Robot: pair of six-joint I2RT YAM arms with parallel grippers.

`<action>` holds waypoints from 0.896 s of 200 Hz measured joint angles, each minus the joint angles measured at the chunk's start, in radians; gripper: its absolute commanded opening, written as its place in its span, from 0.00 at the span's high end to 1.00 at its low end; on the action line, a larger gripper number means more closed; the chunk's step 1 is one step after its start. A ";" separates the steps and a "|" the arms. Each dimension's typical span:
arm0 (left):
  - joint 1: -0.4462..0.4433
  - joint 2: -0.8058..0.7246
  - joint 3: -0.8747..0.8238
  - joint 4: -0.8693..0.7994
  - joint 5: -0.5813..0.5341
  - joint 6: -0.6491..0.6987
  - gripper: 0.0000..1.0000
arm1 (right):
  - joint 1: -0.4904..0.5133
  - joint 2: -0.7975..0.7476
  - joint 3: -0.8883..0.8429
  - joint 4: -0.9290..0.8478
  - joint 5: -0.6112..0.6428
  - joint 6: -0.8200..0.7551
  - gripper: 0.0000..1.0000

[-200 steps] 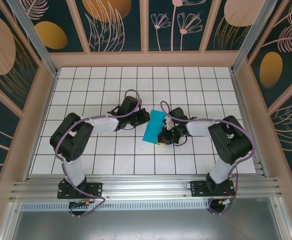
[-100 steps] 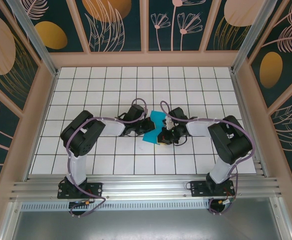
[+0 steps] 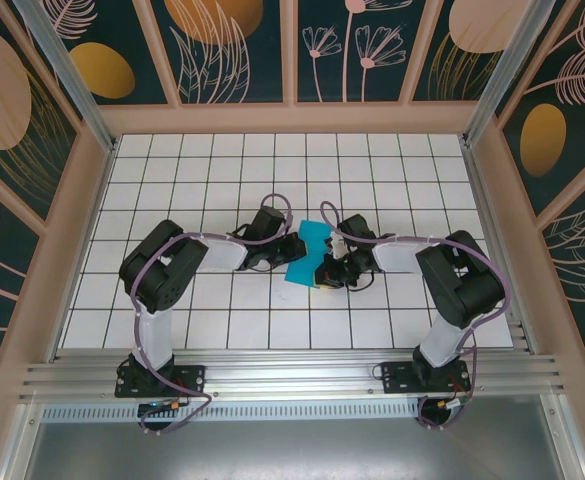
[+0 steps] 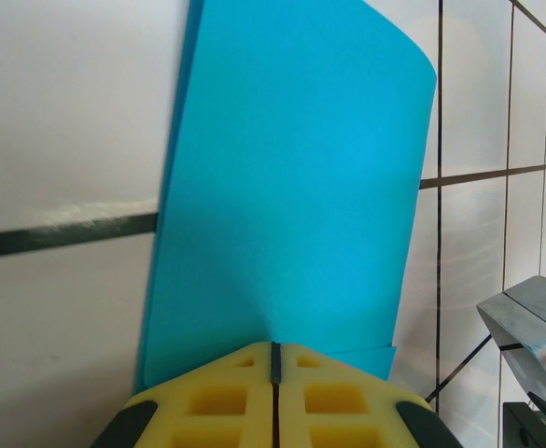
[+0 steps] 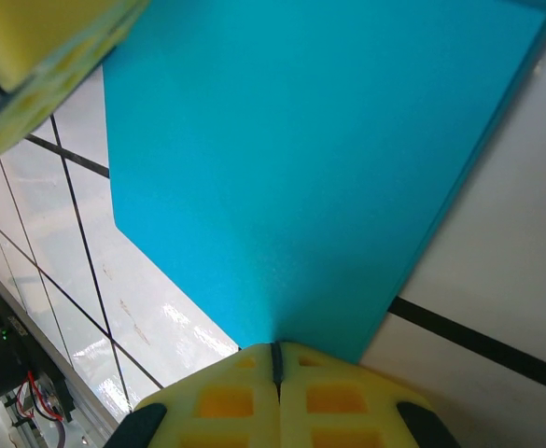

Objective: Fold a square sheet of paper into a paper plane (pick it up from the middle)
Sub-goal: Fold the triangle a second time at the center of the table.

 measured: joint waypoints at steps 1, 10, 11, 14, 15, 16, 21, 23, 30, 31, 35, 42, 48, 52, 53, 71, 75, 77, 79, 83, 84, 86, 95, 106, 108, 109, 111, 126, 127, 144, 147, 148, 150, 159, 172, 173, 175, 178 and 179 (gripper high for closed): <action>0.001 0.000 0.000 0.000 0.000 0.002 0.90 | 0.000 0.000 0.000 0.000 0.000 0.000 0.95; 0.005 0.000 0.000 0.000 0.001 0.010 0.90 | 0.000 0.000 0.000 0.001 0.000 0.000 0.95; 0.005 0.000 0.000 0.000 0.001 0.011 0.90 | 0.000 0.000 0.000 0.001 0.000 0.000 0.95; 0.006 0.000 0.000 0.000 0.001 0.013 0.90 | 0.000 0.000 0.000 0.001 0.000 0.000 0.95; 0.006 0.000 0.000 0.000 0.001 0.014 0.90 | 0.000 0.000 0.000 0.001 0.000 0.000 0.95; 0.006 0.000 0.000 0.000 0.001 0.015 0.89 | 0.000 0.000 0.000 0.001 0.000 0.000 0.95; 0.007 -0.001 0.000 0.000 0.001 0.018 0.89 | 0.000 0.000 0.000 0.001 0.000 0.000 0.95; 0.008 -0.001 0.000 0.000 0.001 0.019 0.89 | 0.000 0.000 0.000 0.001 0.000 0.000 0.95; 0.011 -0.001 0.000 0.000 0.002 0.023 0.89 | 0.000 0.000 0.000 0.002 0.000 0.000 0.95; 0.011 -0.001 0.000 0.000 0.002 0.023 0.89 | 0.000 0.000 0.000 0.002 0.000 0.000 0.96; 0.013 -0.001 0.001 -0.001 0.002 0.026 0.89 | 0.000 0.000 0.000 0.002 0.000 0.000 0.95; 0.016 -0.001 0.005 -0.007 0.001 0.031 0.89 | 0.000 0.000 0.000 0.002 0.000 0.000 0.95; 0.018 -0.001 0.011 -0.015 -0.005 0.037 0.89 | 0.000 0.000 0.000 0.002 0.000 0.000 0.95; 0.021 -0.001 0.014 -0.020 -0.011 0.041 0.88 | 0.000 0.000 0.000 0.002 0.000 0.000 0.96; 0.022 -0.001 0.015 -0.021 -0.013 0.043 0.88 | 0.000 0.000 0.000 0.002 0.000 0.000 0.96; 0.043 -0.001 0.027 -0.040 -0.054 0.064 0.88 | 0.000 0.001 0.001 0.001 0.000 0.000 0.95; 0.050 -0.001 0.031 -0.045 -0.064 0.069 0.88 | 0.000 0.002 0.002 0.001 0.000 0.000 0.96; 0.052 -0.001 0.032 -0.047 -0.069 0.071 0.87 | 0.000 0.002 0.002 0.001 0.000 0.000 0.96; 0.054 -0.001 0.033 -0.049 -0.073 0.073 0.87 | 0.000 0.002 0.002 0.001 0.000 0.000 0.95; 0.059 -0.001 0.036 -0.054 -0.084 0.079 0.87 | 0.000 0.002 0.002 0.001 -0.001 0.000 0.95; 0.060 -0.002 0.037 -0.055 -0.085 0.079 0.87 | 0.000 0.002 0.002 0.001 -0.001 0.000 0.95; 0.062 -0.002 0.038 -0.058 -0.090 0.081 0.87 | 0.000 0.002 0.003 0.001 -0.001 0.000 0.95; 0.069 -0.006 0.041 -0.069 -0.106 0.092 0.86 | 0.000 0.002 0.003 0.000 -0.001 0.000 0.95; 0.076 -0.014 0.041 -0.080 -0.112 0.095 0.86 | 0.000 0.002 0.003 0.000 -0.001 -0.001 0.95; 0.077 -0.017 0.041 -0.080 -0.111 0.096 0.86 | 0.000 0.003 0.004 0.000 -0.001 -0.001 0.95; 0.078 -0.018 0.041 -0.081 -0.111 0.096 0.86 | 0.000 0.003 0.004 0.000 -0.001 -0.001 0.95; 0.079 -0.020 0.041 -0.082 -0.112 0.097 0.86 | 0.000 0.003 0.005 -0.001 -0.002 -0.001 0.95; 0.080 -0.045 0.033 -0.076 -0.100 0.097 0.86 | 0.000 0.004 0.008 -0.005 -0.002 -0.004 0.95; 0.080 -0.046 0.032 -0.074 -0.098 0.097 0.86 | 0.000 0.004 0.008 -0.006 -0.001 -0.004 0.95; 0.077 -0.087 0.003 -0.039 -0.050 0.087 0.87 | 0.000 0.005 0.012 -0.011 -0.001 -0.004 0.95; 0.077 -0.095 -0.003 -0.031 -0.039 0.085 0.88 | 0.000 0.005 0.013 -0.013 -0.001 -0.004 0.95; 0.076 -0.096 -0.005 -0.030 -0.036 0.084 0.88 | 0.000 0.005 0.013 -0.013 -0.001 -0.004 0.95; 0.075 -0.100 -0.007 -0.025 -0.028 0.082 0.88 | 0.000 0.005 0.014 -0.014 -0.001 -0.004 0.95; 0.069 -0.107 -0.014 -0.007 0.001 0.078 0.89 | 0.001 0.006 0.016 -0.018 0.000 -0.004 0.95; 0.053 -0.107 -0.015 0.010 0.036 0.072 0.90 | 0.001 0.007 0.021 -0.023 0.000 -0.004 0.95; 0.051 -0.107 -0.015 0.010 0.037 0.072 0.90 | 0.001 0.007 0.021 -0.024 0.000 -0.004 0.95; 0.047 -0.106 -0.015 0.010 0.042 0.070 0.90 | 0.002 0.007 0.021 -0.025 0.000 -0.004 0.95; 0.042 -0.106 -0.015 0.011 0.048 0.070 0.90 | 0.002 0.007 0.022 -0.026 0.000 -0.004 0.95; 0.040 -0.106 -0.015 0.012 0.049 0.070 0.90 | 0.002 0.007 0.022 -0.026 0.000 -0.004 0.95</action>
